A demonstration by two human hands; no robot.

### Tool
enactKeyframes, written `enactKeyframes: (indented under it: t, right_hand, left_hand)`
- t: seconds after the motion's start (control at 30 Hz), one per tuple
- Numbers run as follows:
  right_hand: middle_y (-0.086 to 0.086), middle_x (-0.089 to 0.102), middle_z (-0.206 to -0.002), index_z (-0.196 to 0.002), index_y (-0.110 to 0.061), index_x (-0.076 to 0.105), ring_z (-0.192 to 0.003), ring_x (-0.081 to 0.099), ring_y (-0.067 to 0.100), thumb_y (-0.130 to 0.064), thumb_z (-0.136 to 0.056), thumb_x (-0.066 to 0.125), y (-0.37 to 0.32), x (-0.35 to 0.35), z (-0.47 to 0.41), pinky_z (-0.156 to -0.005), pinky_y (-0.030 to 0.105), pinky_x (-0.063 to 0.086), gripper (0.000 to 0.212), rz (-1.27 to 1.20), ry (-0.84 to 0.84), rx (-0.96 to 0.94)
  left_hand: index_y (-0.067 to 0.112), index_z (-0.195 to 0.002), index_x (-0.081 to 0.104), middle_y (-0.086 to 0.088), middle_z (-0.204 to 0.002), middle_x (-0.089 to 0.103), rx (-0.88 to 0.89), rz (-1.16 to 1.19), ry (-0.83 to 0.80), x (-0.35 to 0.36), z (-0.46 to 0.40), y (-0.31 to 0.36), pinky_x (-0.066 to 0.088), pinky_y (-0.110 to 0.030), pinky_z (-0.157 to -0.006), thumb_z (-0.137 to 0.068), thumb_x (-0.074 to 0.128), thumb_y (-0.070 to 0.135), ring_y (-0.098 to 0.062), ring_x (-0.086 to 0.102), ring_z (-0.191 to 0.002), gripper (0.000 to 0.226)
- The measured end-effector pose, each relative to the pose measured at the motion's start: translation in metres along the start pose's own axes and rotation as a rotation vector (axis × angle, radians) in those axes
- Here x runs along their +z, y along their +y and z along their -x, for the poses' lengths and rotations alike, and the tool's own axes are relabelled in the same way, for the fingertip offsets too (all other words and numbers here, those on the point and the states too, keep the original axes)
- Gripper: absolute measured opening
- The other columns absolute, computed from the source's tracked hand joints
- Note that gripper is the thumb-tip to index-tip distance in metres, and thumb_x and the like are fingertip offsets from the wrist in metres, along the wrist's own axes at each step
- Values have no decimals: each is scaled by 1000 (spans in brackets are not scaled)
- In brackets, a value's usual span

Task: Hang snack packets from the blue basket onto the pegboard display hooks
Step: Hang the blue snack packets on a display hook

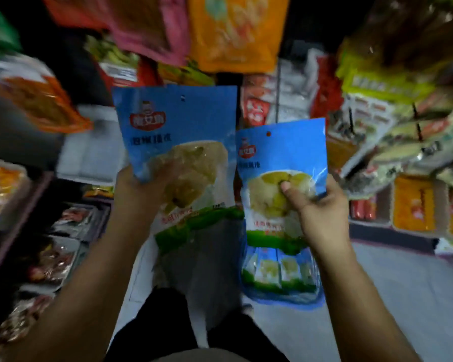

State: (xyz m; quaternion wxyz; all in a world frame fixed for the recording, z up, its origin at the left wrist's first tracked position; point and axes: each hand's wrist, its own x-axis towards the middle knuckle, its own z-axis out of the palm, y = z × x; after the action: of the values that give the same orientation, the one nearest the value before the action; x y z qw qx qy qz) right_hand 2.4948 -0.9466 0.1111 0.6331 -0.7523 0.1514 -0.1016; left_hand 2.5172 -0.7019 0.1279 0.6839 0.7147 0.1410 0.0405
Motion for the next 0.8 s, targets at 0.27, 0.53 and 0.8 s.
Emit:
enactKeyframes:
  t: [0.27, 0.53, 0.8]
  right_hand:
    - [-21, 72, -72, -82, -24, 67, -68, 68, -4, -13, -81, 73, -115, 104, -20, -62, 13, 52, 13, -113, -137, -279]
    - [-13, 75, -76, -77, -33, 76, -70, 69, 4, -34, -69, 73, -205, 191, -25, -67, 27, 57, 9, -324, 24, -375]
    - [-7, 73, -78, -77, -28, 71, -74, 71, 15, -23, -77, 73, -300, 202, -31, -66, 37, 59, 5, -374, 99, -571]
  left_hand:
    - [19, -85, 59, -2, -86, 64, 170, 180, 182, -111, -21, 57, 56, -23, -75, -83, 68, 31, -1, 66, -79, 14]
    - [46, -72, 70, 21, -66, 69, 455, 285, 100, -193, -101, 145, 52, -20, -54, -63, 77, 29, 3, 65, -59, 20]
    - [37, -88, 72, 6, -93, 75, 628, 333, -205, -186, -161, 243, 57, -29, -69, -70, 71, 33, -15, 72, -88, 19]
